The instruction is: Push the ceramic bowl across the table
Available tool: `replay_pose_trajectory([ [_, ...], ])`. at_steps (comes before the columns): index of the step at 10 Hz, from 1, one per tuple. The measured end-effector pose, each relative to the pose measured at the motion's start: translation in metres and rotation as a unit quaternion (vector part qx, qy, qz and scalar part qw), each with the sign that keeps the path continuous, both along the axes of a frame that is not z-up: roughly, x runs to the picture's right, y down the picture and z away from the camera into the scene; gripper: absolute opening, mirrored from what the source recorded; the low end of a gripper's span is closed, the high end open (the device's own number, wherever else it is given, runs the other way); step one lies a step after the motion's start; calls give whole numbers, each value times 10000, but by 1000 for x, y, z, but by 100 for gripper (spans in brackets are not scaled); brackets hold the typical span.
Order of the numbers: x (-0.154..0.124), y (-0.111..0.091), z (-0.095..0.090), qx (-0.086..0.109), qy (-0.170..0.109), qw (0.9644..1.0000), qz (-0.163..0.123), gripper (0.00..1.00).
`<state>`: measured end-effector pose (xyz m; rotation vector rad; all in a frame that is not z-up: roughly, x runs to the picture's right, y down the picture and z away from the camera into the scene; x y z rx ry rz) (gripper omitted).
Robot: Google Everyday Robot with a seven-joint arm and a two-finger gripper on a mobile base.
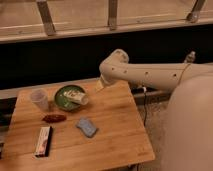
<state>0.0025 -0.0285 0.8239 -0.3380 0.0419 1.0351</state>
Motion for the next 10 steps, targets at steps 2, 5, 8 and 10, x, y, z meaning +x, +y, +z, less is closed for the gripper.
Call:
replay_pose_trajectory([
  [2, -17, -16, 13, 12, -173, 9994, -298, 80],
  [5, -71, -30, 30, -64, -658, 9943, -842, 80],
  [8, -102, -27, 41, -226, -1104, 9863, -1205, 80],
  [10, -118, -27, 42, -315, -1412, 9818, -1234, 80],
])
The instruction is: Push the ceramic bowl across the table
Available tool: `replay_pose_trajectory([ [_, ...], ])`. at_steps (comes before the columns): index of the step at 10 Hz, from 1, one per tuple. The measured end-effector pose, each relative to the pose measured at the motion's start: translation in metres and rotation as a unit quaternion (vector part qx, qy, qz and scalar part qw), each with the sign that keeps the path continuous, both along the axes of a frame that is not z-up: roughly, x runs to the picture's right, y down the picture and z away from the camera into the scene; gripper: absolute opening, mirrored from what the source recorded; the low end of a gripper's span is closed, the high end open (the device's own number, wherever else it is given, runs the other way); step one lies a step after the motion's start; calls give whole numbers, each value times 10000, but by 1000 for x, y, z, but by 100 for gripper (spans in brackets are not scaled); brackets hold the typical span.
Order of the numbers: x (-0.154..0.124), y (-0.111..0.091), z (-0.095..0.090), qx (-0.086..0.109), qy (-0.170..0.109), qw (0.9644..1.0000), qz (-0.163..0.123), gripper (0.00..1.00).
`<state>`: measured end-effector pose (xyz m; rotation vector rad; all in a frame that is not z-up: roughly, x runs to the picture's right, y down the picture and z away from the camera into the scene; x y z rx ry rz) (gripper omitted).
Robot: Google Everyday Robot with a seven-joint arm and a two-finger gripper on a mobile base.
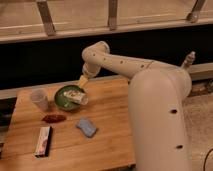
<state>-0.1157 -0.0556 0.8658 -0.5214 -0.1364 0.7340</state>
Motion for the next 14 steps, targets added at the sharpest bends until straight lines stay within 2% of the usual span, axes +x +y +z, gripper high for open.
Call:
replay_pose_trajectory([
  [1, -24, 1, -5, -181, -432, 9989, -14, 80],
  [3, -46, 2, -15, -350, -862, 9957, -35, 80],
  [4, -50, 2, -18, -371, -939, 9949, -33, 80],
  [7, -47, 4, -17, -408, -940, 9947, 8, 80],
  [9, -33, 18, -12, -528, -905, 9943, 190, 80],
  [12, 11, 57, -9, -671, -833, 9932, 453, 80],
  [14, 24, 81, -8, -696, -845, 9926, 524, 80],
])
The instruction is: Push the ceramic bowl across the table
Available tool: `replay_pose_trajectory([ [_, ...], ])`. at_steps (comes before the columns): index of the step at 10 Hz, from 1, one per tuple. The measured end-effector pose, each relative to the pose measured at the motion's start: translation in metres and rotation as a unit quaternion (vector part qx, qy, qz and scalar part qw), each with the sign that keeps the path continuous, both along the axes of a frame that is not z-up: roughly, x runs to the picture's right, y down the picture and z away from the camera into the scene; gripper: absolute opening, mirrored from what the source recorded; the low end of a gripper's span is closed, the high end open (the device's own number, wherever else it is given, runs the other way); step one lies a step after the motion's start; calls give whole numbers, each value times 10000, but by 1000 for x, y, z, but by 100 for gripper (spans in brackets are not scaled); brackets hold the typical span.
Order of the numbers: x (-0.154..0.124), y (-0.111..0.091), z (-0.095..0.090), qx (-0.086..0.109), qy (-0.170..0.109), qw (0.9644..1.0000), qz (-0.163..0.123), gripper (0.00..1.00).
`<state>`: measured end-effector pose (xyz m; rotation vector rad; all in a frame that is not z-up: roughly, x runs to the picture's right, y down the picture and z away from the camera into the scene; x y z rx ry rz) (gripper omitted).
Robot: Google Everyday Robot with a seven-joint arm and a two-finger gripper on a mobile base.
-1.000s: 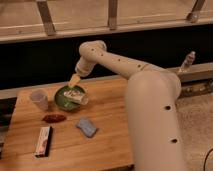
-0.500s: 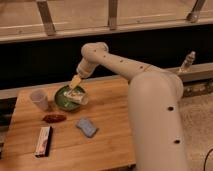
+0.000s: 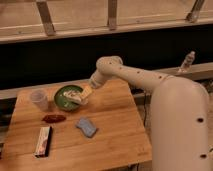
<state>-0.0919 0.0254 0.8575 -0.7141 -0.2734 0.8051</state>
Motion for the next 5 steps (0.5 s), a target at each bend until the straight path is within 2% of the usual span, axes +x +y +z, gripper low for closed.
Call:
replay_pose_trajectory([
  [3, 21, 26, 9, 131, -65, 9997, 200, 80],
  [5, 21, 34, 17, 131, -145, 9997, 177, 80],
])
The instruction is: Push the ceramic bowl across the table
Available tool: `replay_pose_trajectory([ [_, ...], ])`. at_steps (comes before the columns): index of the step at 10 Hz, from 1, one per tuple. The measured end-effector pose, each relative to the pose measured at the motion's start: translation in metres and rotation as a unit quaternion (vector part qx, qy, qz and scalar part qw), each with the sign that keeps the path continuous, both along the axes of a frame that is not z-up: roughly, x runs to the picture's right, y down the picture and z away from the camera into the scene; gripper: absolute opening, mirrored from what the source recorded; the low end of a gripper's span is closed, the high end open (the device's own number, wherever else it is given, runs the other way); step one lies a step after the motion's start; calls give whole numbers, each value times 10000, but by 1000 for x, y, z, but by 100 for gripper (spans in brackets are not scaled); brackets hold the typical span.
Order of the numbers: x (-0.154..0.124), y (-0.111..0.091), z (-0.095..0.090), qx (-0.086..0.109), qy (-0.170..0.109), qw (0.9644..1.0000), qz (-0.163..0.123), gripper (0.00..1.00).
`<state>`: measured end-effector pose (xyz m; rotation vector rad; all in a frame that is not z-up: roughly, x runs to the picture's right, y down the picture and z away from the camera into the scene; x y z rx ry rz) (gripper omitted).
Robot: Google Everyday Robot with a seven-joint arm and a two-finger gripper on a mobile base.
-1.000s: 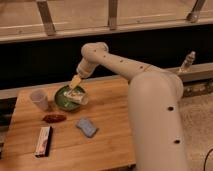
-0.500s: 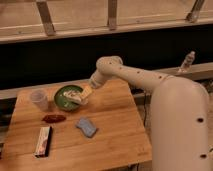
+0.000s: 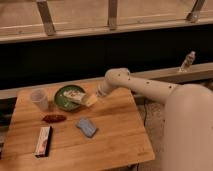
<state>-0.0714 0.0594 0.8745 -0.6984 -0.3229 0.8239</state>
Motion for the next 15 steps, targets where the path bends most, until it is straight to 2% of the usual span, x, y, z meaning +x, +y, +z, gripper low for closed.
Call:
replay_pose_trajectory([
  [5, -3, 0, 2, -13, -25, 10000, 0, 80],
  [7, -11, 8, 13, -73, -100, 9999, 75, 80],
  [9, -20, 21, 31, -213, -185, 9994, 208, 80],
  [12, -21, 35, 46, -410, -205, 9981, 405, 80],
  [15, -33, 32, 52, -398, -315, 9973, 526, 80],
])
